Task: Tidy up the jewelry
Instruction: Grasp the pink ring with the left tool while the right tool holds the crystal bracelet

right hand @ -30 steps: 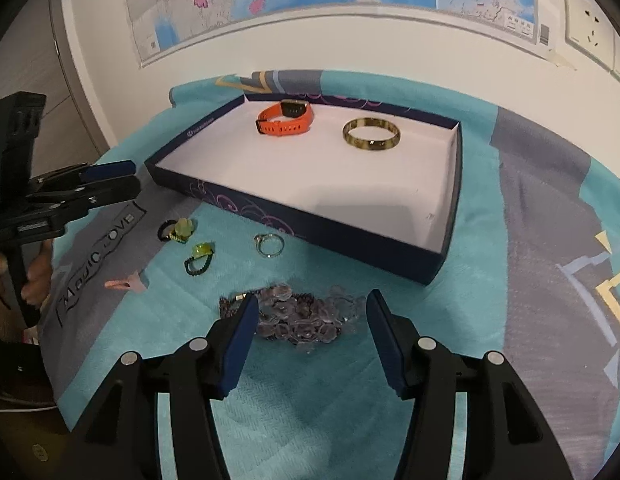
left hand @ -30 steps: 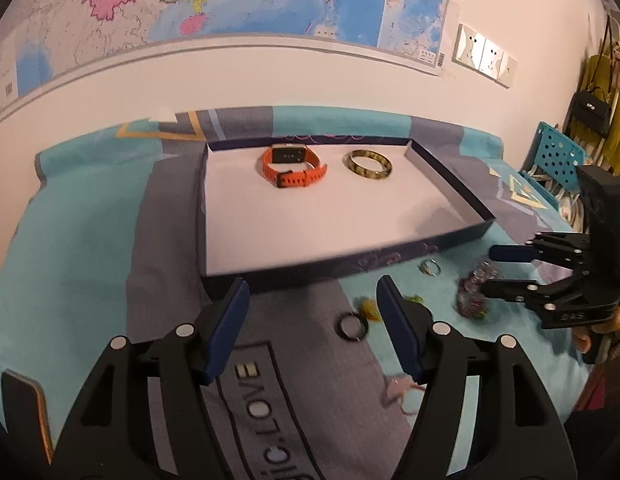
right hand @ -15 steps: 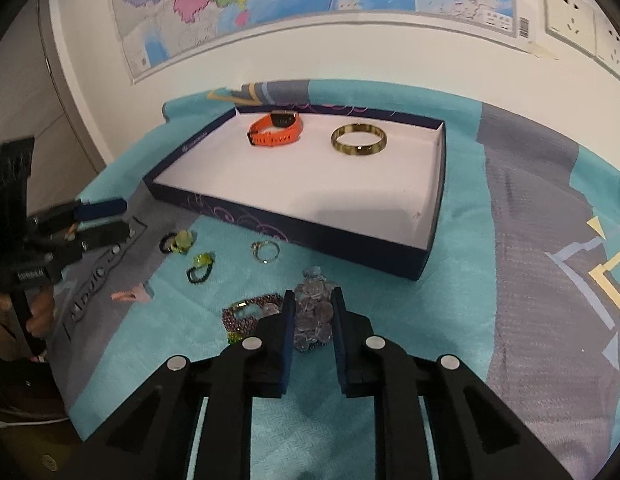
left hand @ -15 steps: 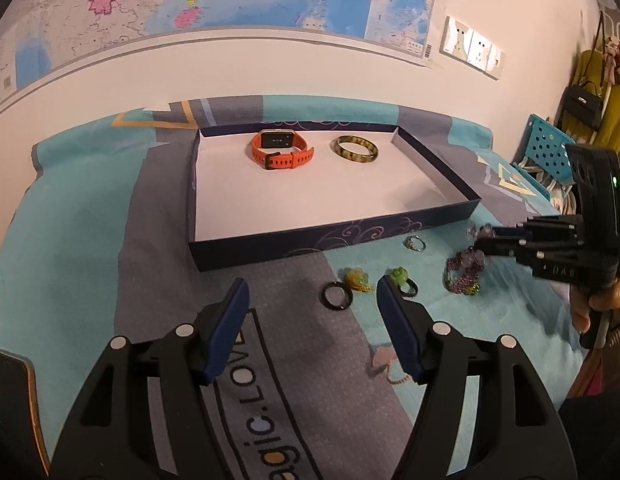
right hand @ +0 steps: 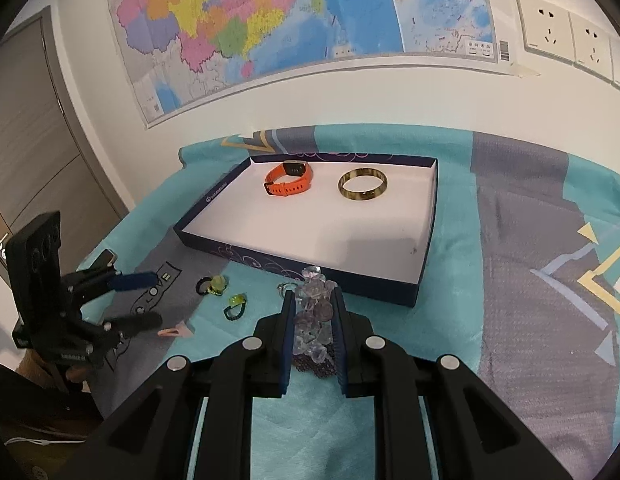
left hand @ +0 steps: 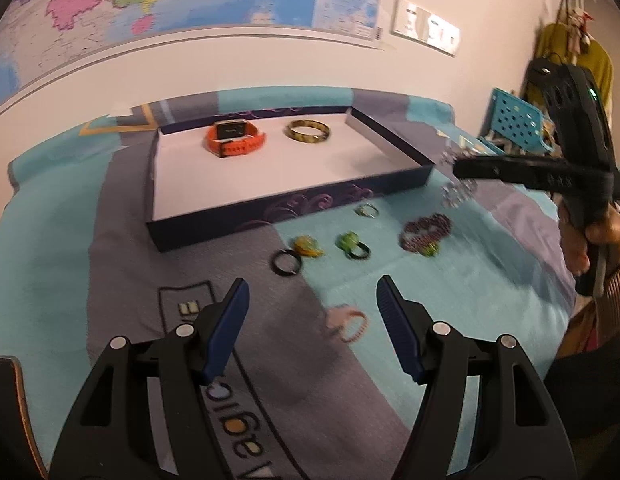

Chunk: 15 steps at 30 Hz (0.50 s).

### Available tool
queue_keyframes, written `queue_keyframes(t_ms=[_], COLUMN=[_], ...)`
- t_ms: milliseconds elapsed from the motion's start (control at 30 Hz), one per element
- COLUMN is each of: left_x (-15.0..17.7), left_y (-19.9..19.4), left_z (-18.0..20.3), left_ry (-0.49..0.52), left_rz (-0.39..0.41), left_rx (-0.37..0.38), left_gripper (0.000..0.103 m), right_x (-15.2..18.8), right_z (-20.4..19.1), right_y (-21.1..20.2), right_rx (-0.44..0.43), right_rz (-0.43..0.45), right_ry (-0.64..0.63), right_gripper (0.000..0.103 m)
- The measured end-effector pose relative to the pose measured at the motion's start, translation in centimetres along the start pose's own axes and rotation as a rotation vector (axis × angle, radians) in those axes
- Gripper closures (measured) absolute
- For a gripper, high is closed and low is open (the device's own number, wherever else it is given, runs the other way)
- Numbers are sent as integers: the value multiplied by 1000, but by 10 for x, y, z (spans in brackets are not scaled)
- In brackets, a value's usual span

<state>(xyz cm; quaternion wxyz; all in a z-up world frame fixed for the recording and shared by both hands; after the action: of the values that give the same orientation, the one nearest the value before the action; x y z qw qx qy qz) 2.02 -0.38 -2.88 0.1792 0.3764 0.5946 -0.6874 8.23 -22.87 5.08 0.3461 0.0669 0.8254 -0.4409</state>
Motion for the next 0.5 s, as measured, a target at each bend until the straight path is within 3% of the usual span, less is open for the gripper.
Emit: queue_keyframes(t_ms=[267, 433, 500], left_x=[13, 14, 15], left_y=[3, 7, 8], left_z=[14, 16, 18], left_ry=[54, 59, 63], left_rz=[-40, -59, -69], left_rx=[21, 31, 38], left_gripper=[44, 61, 63], right_x=[7, 11, 12], right_z=[0, -1, -1], right_y=[5, 8, 9], right_rx=[-14, -22, -26], right_rz=[-11, -23, -24], right_ry=[19, 28, 31], right_gripper=[87, 87, 87])
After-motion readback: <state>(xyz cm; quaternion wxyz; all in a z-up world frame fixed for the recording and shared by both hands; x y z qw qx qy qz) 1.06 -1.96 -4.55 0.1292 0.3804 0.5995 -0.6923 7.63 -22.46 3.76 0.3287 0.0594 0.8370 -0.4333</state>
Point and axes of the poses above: each gripper's, at about its wrist camera, not at the fingertips, and y roughly the way its jaws point, z to its right, x to its underside, the point moved 3 cm from there along y, roughly the way its jaws point, and after that the axes turned 8 degrees about -x, right-handed, at the moved point
